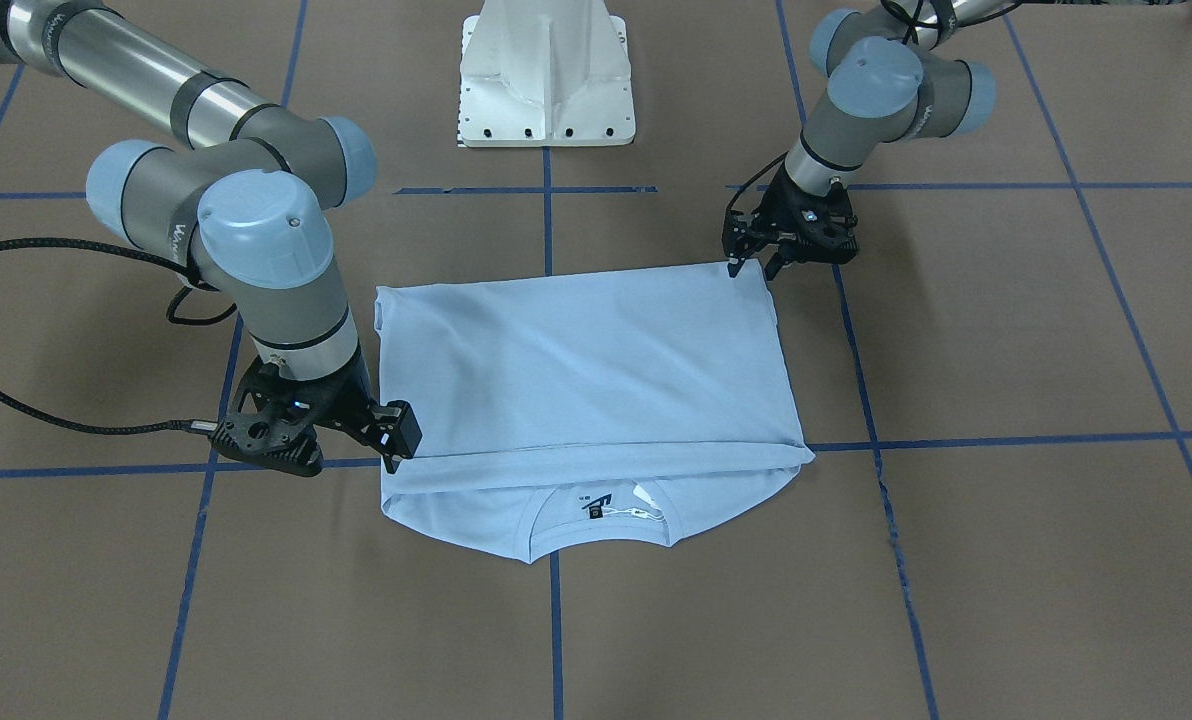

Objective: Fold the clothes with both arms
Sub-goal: 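Move the left gripper to the folded shirt's side edge and grasp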

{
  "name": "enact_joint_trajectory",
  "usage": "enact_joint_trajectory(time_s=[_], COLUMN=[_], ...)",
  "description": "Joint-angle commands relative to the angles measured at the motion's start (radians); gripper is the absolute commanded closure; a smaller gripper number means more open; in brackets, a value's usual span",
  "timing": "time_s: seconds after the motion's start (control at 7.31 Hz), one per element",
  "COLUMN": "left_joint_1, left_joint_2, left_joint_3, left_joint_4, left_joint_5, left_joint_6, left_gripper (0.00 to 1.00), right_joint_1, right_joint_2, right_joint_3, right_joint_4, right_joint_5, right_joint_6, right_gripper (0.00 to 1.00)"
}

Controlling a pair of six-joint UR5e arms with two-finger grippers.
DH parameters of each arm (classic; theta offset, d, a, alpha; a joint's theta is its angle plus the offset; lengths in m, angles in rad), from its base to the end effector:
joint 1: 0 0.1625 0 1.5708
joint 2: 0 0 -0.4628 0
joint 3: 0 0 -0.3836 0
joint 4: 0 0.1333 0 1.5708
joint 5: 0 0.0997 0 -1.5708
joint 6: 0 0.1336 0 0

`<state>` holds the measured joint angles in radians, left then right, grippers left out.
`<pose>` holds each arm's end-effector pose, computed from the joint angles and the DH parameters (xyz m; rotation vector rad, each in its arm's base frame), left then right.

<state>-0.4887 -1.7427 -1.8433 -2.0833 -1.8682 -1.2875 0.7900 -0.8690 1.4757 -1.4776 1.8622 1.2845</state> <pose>0.4744 -0.3589 0.4456 0.1033 0.9822 -0.0462 -0.4764 -0.6156 0.3309 0.1169 -0.7442 0.3779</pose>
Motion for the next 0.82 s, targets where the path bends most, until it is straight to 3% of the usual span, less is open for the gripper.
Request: enact_joint_trajectory(time_s=[0.0,0.14,0.27,0.55,0.68], left_joint_1=[0.01,0.019,0.019,0.018,0.015], left_joint_2=[0.0,0.008,0.012,0.026,0.035], left_joint_3=[0.001,0.001,0.001,-0.004,-0.014], left_joint_4=[0.002,0.003,0.002,0.003,0.005], left_joint_5=[0.001,0.001,0.001,0.003,0.001], left_joint_6=[-0.006,-0.006,-0.006,-0.004,0.002], left_gripper=[0.51,0.51,0.61,1.0,1.0], right_joint_1=[0.0,-0.002,-0.002,-0.002,-0.002], right_joint_2=[-0.001,-0.001,-0.001,0.001,0.002], right_joint_3=[0.0,0.0,0.0,0.002,0.002], right_joint_4=[0.0,0.0,0.0,0.0,0.0], right_joint_5=[0.0,0.0,0.0,-0.001,-0.002], right_joint_6=[-0.001,-0.001,-0.001,-0.001,-0.001], right_gripper=[0.0,0.0,0.0,0.0,0.0])
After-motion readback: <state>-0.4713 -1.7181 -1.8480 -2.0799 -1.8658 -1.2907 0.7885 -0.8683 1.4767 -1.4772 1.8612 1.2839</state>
